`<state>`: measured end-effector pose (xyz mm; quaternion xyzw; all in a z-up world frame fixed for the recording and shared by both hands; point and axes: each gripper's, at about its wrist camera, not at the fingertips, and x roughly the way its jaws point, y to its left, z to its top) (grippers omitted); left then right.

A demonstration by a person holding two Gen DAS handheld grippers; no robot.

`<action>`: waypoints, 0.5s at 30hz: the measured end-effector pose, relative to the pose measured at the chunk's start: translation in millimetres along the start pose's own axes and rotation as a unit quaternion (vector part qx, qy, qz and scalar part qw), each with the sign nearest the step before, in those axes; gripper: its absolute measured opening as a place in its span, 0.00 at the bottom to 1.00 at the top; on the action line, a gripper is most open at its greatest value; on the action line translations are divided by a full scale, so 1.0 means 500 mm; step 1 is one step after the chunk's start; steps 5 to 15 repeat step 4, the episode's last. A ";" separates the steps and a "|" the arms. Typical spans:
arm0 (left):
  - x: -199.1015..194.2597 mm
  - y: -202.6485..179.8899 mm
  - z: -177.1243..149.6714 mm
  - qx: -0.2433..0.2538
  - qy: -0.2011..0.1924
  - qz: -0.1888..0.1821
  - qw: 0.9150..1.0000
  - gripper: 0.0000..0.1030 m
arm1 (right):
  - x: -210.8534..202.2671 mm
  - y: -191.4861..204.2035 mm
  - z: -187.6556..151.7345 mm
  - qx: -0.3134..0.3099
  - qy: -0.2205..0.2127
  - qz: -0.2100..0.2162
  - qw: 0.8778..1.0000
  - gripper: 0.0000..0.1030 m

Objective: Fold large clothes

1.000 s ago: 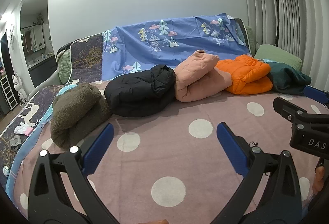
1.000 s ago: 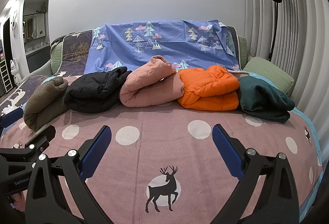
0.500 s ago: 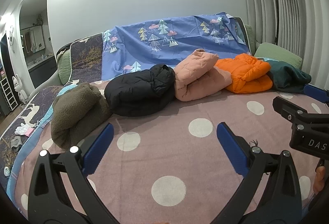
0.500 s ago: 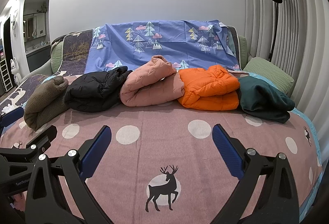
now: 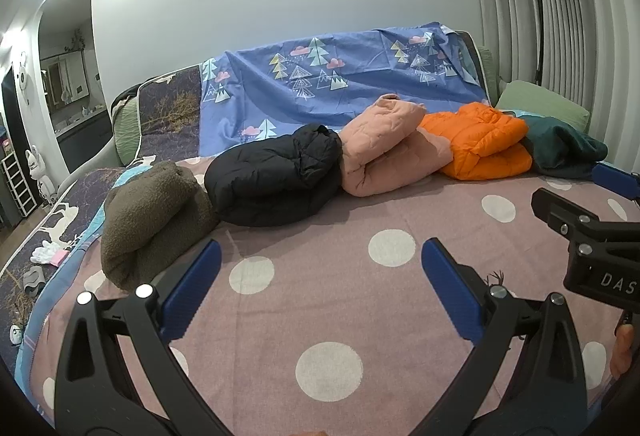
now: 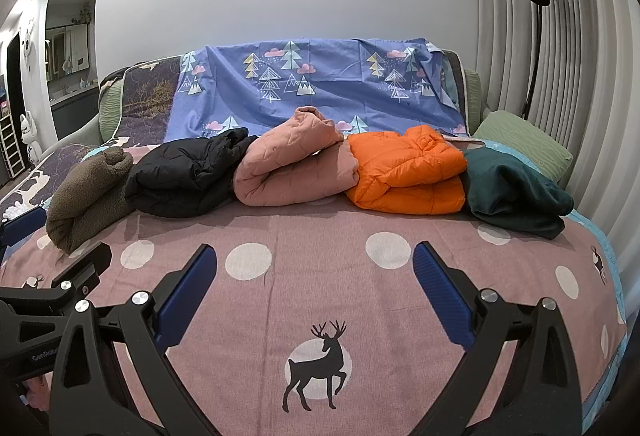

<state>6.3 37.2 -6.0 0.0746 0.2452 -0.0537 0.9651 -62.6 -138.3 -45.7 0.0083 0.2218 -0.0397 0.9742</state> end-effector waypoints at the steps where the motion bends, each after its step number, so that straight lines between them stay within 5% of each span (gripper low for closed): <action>1: 0.000 0.000 0.000 0.000 0.000 0.000 1.000 0.98 | 0.000 -0.002 0.000 0.000 0.000 0.000 1.000 0.96; 15: 0.001 0.001 0.000 0.001 0.000 0.000 1.000 0.98 | 0.001 -0.001 -0.002 -0.001 0.001 0.001 1.000 0.96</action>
